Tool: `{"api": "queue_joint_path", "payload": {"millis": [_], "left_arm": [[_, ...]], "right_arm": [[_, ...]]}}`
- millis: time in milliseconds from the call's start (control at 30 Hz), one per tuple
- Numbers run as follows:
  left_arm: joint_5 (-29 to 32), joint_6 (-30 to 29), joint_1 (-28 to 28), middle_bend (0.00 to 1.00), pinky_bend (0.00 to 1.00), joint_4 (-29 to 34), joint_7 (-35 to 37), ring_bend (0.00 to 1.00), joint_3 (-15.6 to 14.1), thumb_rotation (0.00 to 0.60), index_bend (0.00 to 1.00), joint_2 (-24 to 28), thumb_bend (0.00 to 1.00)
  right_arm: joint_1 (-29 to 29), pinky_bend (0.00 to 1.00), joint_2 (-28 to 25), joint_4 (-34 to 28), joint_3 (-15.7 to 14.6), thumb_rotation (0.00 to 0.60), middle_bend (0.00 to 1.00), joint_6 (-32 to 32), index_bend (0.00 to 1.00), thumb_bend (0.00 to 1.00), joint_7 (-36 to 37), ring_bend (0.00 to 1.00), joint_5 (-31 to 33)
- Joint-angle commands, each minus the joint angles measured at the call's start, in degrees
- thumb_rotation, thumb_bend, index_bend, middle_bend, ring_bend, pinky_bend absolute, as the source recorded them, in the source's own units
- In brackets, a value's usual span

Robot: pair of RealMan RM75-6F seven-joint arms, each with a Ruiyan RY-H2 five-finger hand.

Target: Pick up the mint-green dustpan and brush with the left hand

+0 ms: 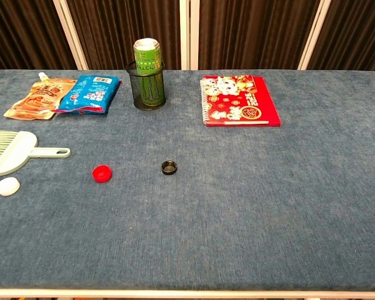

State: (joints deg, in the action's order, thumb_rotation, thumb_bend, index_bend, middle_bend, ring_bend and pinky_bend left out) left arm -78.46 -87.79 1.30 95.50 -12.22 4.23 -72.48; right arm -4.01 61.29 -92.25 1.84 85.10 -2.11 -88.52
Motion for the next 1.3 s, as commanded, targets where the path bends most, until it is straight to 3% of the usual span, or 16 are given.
{"api": "queue_joint_path", "payload": {"millis": [33, 433, 700, 1033, 1300], "left_arm": [[-0.1, 0.0, 0.0, 0.22, 0.13, 0.1, 0.1, 0.13, -0.1, 0.6, 0.23, 0.1, 0.11], [-1.9, 1.9, 2.6, 0.22, 0.13, 1.8, 0.1, 0.13, 1.3, 0.6, 0.23, 1.6, 0.11], [-0.1, 11.5, 11.2, 0.22, 0.13, 5.1, 0.5, 0.13, 6.1, 0.6, 0.27, 3.8, 0.12], [9.4, 26.8, 24.9, 0.32, 0.13, -0.1, -4.4, 0.14, 10.8, 0.6, 0.32, -3.9, 0.17], [16.2, 30.7, 30.6, 0.35, 0.14, -7.3, -10.9, 0.17, 9.3, 0.6, 0.33, -12.4, 0.19]], "right_arm": [[0.1, 0.0, 0.0, 0.0, 0.0, 0.6, 0.09, 0.1, 0.0, 0.27, 0.1, 0.0, 0.0], [0.9, 0.0, -1.2, 0.1, 0.6, 0.6, 0.09, 2.9, 0.0, 0.27, 0.3, 0.0, -1.0], [0.5, 0.0, -3.0, -0.6, 1.8, 0.6, 0.08, 3.7, 0.0, 0.27, -0.1, 0.0, -1.3], [0.4, 0.0, -4.1, -1.2, 1.7, 0.6, 0.08, 3.7, 0.0, 0.27, -0.4, 0.0, -1.9], [1.1, 0.0, -4.4, -1.4, 1.6, 0.6, 0.08, 4.2, 0.0, 0.27, -0.3, 0.0, -1.2]]}}
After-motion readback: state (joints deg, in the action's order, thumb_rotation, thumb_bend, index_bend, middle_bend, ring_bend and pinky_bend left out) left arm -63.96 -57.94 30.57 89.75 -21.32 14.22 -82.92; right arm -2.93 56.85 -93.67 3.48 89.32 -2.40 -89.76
